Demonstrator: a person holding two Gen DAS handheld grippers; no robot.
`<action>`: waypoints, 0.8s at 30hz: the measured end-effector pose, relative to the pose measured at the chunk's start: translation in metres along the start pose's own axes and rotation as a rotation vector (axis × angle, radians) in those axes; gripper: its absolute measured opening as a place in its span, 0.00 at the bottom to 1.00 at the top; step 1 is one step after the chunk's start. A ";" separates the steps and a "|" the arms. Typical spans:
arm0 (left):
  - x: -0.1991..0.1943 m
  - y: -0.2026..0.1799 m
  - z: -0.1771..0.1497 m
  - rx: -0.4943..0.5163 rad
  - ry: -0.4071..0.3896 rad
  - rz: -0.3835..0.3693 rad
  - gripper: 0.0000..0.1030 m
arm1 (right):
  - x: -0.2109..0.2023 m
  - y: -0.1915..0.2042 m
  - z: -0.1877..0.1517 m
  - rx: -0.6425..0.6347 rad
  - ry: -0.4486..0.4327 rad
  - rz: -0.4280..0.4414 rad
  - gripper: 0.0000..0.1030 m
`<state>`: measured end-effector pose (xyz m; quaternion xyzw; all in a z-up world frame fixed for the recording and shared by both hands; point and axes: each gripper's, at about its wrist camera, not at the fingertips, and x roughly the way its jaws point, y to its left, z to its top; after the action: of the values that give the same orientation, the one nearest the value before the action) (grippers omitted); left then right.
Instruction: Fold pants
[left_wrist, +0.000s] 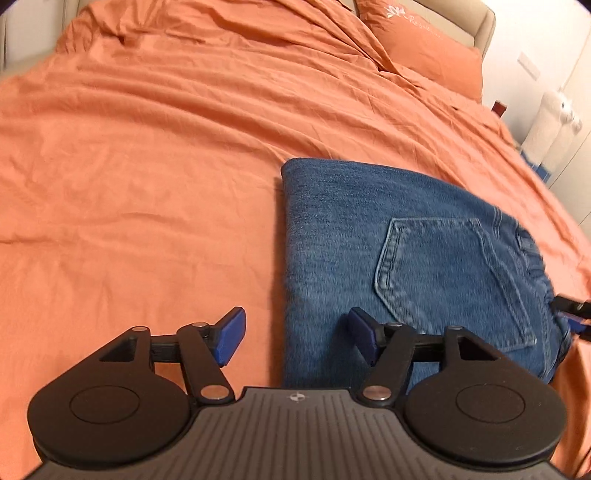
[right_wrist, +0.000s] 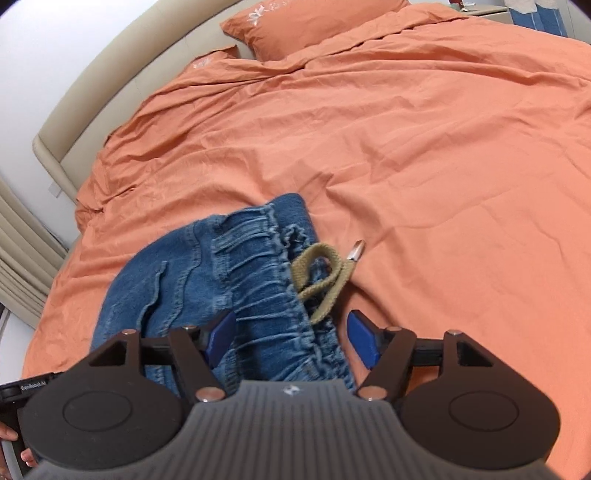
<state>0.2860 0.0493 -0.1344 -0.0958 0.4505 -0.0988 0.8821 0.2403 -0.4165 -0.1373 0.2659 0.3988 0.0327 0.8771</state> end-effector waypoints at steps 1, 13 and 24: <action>0.004 0.004 0.002 -0.021 0.005 -0.023 0.75 | 0.004 -0.003 0.001 0.011 0.014 0.011 0.62; 0.041 0.040 0.015 -0.239 0.089 -0.251 0.75 | 0.045 -0.048 0.014 0.247 0.158 0.242 0.62; 0.051 0.029 0.015 -0.229 0.094 -0.281 0.37 | 0.057 -0.055 0.017 0.248 0.162 0.340 0.36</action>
<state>0.3301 0.0652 -0.1728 -0.2528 0.4818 -0.1736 0.8208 0.2826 -0.4556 -0.1938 0.4315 0.4185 0.1522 0.7845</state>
